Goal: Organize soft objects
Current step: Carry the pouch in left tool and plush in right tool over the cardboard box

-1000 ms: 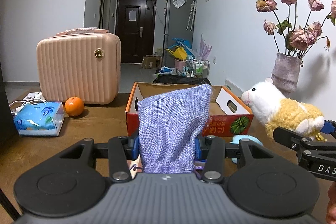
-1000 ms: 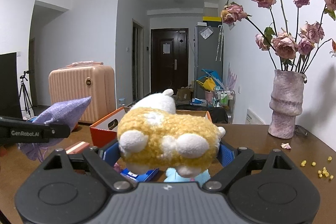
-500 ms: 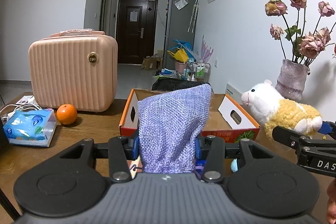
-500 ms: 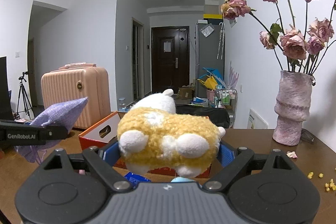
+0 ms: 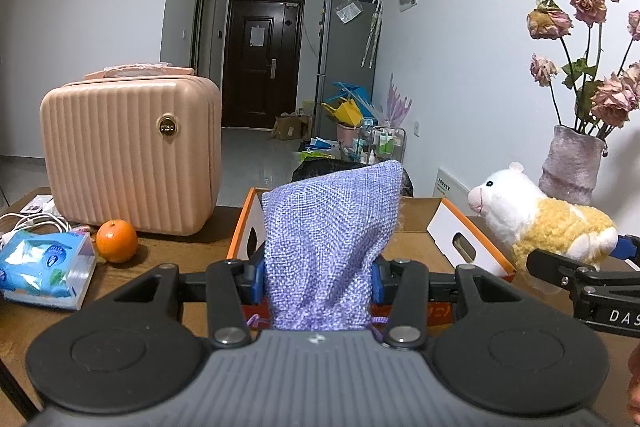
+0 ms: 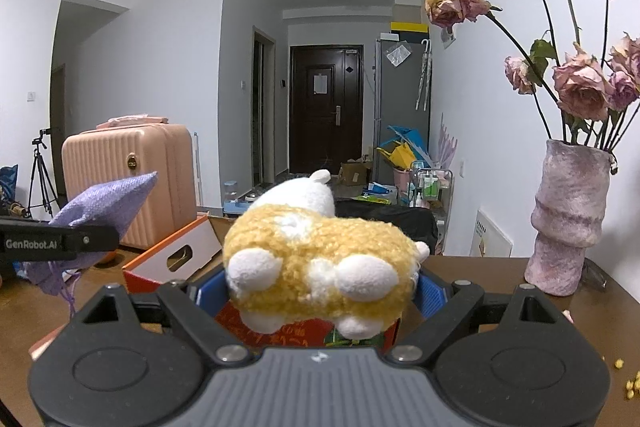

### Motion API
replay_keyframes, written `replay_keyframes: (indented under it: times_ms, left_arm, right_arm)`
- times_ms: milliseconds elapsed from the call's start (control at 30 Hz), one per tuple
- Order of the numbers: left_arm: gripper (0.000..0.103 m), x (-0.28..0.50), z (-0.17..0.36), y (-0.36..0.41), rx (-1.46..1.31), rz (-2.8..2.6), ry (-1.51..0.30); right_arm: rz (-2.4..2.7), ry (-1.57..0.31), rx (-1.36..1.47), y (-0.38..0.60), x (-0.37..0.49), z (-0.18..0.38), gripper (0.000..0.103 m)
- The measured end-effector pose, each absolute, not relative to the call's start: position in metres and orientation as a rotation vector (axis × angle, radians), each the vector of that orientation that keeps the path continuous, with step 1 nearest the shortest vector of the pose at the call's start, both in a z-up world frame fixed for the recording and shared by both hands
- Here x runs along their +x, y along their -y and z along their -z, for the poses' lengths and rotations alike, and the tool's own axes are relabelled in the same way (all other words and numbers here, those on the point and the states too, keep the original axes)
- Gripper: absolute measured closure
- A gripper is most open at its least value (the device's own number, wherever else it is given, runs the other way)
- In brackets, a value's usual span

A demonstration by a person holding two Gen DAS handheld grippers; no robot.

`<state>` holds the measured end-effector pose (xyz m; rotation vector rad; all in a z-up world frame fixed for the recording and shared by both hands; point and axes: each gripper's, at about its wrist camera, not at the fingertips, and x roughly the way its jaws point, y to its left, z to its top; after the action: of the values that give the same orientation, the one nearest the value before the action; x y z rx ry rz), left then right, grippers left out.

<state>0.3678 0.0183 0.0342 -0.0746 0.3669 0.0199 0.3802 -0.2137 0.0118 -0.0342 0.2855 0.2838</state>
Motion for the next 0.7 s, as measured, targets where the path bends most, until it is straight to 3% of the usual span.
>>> replay_keyframes:
  times_ms: [700]
  left_arm:
    - [0.057,0.428,-0.048,-0.018,-0.081,-0.015,-0.329]
  right_arm:
    - [-0.291,-0.295,-0.041,0.201,0.453,-0.025,0.012]
